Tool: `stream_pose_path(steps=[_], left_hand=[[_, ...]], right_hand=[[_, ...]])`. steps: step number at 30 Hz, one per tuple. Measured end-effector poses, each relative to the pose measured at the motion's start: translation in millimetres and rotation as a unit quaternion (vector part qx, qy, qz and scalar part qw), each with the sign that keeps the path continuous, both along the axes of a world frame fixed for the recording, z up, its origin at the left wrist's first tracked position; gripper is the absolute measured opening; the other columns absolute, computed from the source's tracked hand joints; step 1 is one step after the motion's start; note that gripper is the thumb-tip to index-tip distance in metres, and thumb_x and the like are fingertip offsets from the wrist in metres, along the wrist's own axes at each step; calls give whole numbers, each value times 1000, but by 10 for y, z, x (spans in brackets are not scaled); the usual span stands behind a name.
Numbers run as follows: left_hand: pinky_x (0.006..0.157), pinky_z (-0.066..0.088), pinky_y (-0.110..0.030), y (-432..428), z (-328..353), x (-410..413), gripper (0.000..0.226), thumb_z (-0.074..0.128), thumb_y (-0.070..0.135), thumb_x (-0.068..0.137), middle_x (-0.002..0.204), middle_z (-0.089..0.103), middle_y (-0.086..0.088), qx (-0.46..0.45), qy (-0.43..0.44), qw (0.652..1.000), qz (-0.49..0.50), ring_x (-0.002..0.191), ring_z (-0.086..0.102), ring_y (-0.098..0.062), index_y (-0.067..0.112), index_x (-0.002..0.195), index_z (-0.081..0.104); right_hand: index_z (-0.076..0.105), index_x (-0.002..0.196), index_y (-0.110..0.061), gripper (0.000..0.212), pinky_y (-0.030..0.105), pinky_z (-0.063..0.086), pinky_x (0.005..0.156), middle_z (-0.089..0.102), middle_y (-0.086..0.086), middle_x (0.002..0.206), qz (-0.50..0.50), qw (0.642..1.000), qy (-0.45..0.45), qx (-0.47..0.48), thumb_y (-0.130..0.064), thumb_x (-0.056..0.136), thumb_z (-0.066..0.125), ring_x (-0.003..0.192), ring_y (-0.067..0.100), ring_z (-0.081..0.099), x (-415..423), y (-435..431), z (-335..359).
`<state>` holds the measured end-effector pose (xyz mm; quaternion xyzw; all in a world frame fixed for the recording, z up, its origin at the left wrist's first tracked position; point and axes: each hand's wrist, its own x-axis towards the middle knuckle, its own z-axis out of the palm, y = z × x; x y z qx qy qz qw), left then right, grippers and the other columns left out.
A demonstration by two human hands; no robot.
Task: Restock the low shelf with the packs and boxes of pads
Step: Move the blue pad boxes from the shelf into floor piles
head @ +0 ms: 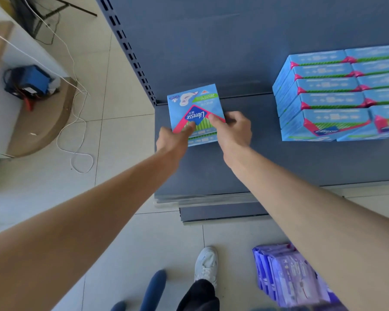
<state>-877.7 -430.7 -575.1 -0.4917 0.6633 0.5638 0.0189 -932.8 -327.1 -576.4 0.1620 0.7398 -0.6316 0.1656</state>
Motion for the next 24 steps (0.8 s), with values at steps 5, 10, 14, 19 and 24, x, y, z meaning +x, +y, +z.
stream_pose_path(steps=[5, 10, 14, 19, 24], left_hand=[[73, 44, -29, 446, 160, 130, 54, 65, 52, 81, 105, 57, -6, 50, -15, 997, 54, 88, 56, -23, 10, 110, 49], [80, 44, -32, 752, 447, 406, 71, 76, 41, 75, 119, 49, -7, -11, -60, 998, 19, 95, 52, -23, 4, 124, 41], [92, 26, -18, 943, 882, 418, 74, 81, 32, 70, 129, 37, -3, -299, 69, 901, -307, 122, 33, -20, 15, 131, 43], [95, 44, -24, 1559, 1117, 358, 62, 84, 42, 65, 116, 61, 16, -84, -77, 736, -668, 110, 58, -7, 27, 118, 56], [88, 54, -31, 2231, 976, 574, 67, 90, 48, 40, 97, 70, 11, -27, -81, 745, -661, 92, 68, -10, 24, 95, 60]], right_hand=[[65, 86, -22, 32, 12, 45, 55, 64, 8, 107, -42, 998, -15, -48, -26, 60, 83, 82, 13, 65, 145, 338, 110], [70, 80, -21, 31, 22, 48, 63, 70, -3, 78, 41, 998, 1, -54, -9, 55, 85, 69, 8, 64, 295, 931, 337], [59, 104, -14, 62, 20, 47, 60, 67, 1, 81, 134, 990, -39, -18, 0, 51, 87, 66, 9, 61, 489, 1650, 525], [61, 94, -18, 75, 36, 42, 74, 70, 12, 84, 174, 980, -85, -38, -9, 22, 83, 80, 24, 62, 721, 2493, 691], [54, 120, -13, 97, 34, 50, 84, 71, 14, 102, 134, 987, -85, -27, -7, 28, 86, 88, 21, 66, 1005, 3124, 779]])
